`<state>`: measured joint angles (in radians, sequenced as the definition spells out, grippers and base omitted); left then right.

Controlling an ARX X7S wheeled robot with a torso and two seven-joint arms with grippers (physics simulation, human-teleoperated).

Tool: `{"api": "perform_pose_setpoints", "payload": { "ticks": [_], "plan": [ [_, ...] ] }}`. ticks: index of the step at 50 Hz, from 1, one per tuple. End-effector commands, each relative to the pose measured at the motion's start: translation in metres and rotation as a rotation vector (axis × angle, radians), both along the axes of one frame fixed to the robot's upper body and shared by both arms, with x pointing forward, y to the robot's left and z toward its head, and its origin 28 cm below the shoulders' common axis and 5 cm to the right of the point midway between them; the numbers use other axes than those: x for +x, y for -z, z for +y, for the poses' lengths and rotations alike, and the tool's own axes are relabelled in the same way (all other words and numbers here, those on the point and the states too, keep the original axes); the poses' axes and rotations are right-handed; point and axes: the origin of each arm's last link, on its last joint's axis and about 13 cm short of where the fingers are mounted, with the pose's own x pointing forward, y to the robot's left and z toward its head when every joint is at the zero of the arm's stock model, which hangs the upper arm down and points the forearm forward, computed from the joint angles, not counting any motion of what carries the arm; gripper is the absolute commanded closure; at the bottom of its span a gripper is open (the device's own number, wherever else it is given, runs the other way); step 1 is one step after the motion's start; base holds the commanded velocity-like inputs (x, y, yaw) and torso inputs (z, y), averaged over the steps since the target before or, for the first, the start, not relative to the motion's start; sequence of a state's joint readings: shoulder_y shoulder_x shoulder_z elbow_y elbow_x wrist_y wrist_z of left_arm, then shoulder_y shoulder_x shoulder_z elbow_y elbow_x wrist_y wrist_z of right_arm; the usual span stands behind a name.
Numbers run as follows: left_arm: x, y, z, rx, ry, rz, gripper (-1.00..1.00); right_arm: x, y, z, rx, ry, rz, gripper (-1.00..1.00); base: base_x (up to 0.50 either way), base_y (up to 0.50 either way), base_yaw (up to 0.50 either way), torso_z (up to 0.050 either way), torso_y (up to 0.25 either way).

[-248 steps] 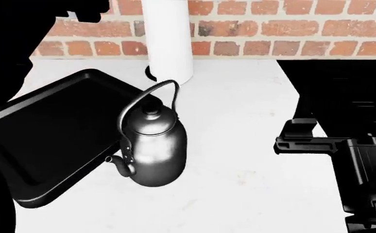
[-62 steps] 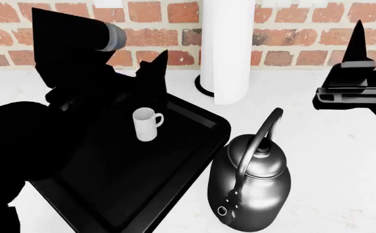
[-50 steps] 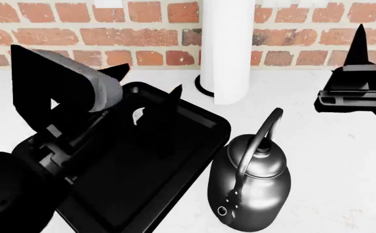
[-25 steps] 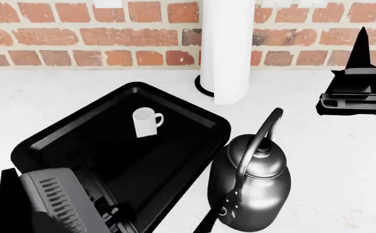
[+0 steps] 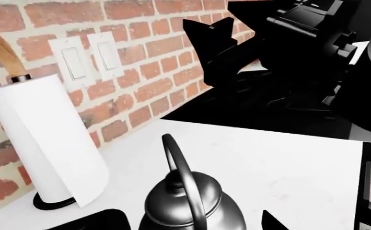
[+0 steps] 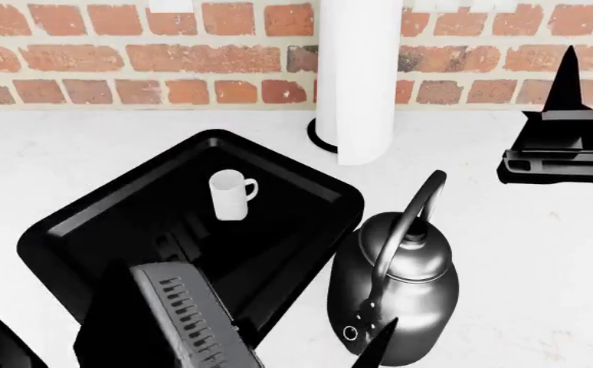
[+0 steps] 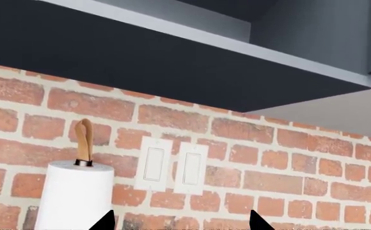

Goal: Pick the kettle from the counter and place it on the tray. Then pick the mug from the cabinet and place it on the tray. Then close the cabinet doors.

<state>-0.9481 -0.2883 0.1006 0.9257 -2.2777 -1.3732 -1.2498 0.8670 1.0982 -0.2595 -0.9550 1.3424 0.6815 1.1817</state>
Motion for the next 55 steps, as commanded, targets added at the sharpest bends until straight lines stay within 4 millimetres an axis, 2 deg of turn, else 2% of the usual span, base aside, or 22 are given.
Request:
{"api": "perform_pose_setpoints", "payload": {
  "ticks": [1, 31, 55],
  "plan": [
    [0.019, 0.002, -0.015, 0.025, 0.002, 0.030, -1.00, 0.001, 0.002, -0.001, 0.003, 0.002, 0.004, -1.00, 0.00, 0.00, 0.00, 0.000, 0.000],
    [0.053, -0.001, -0.041, 0.047, -0.009, 0.080, -1.00, 0.003, 0.004, -0.004, 0.016, 0.000, 0.002, -1.00, 0.00, 0.00, 0.00, 0.000, 0.000],
    [0.064, 0.024, -0.061, 0.094, 0.023, 0.130, -1.00, 0.004, 0.011, -0.008, 0.027, 0.007, 0.010, -1.00, 0.00, 0.00, 0.00, 0.000, 0.000]
  ]
}}
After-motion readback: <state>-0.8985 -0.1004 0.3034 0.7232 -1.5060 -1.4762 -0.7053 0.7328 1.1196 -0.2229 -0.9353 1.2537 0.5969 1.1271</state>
